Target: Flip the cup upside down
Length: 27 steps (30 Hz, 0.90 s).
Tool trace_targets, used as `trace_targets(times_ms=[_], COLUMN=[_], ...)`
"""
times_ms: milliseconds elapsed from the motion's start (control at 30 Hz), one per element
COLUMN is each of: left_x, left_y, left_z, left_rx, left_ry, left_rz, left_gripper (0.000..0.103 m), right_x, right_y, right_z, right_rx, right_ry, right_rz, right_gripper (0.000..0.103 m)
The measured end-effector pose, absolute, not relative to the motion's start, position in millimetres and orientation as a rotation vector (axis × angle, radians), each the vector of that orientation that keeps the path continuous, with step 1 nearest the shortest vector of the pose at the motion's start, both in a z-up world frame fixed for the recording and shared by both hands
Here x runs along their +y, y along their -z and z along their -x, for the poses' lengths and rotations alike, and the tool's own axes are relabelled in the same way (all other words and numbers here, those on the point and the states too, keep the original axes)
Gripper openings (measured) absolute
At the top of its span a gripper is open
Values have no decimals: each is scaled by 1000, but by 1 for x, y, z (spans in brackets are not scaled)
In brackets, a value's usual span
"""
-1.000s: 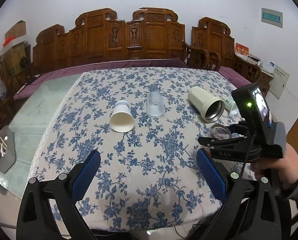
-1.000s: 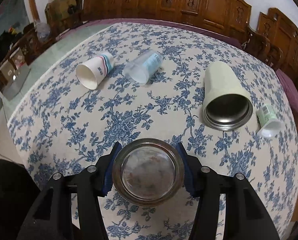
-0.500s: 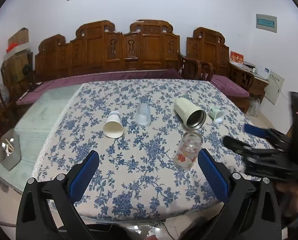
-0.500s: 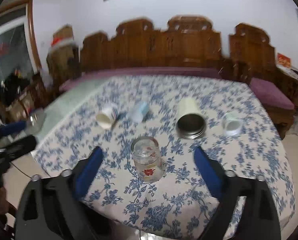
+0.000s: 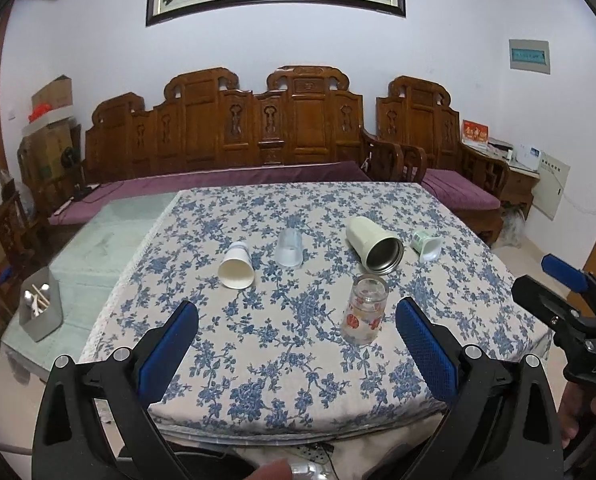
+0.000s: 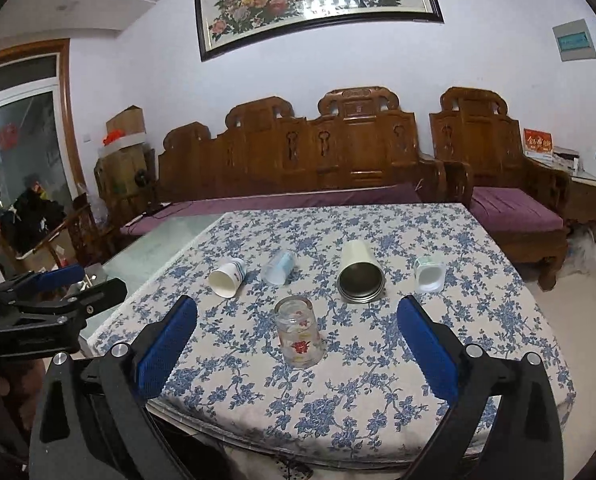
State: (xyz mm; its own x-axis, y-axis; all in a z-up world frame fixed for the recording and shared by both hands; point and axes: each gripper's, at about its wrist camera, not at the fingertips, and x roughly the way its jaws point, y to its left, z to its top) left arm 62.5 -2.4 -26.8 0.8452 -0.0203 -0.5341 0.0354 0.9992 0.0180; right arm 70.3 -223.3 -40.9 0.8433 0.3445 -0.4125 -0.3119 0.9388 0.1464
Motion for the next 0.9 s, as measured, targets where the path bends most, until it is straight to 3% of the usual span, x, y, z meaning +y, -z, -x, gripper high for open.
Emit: trace_targets(times_ms=[900], left_x=[-9], left_y=[18], left_z=[-47], left_rx=[516], left_ry=[34], left_rz=[-32], left_gripper=[95], right_x=[-225], right_y=[41], right_z=[-64], right_rx=[432], right_ry=[-317], right_rz=[-83], right_gripper=[101])
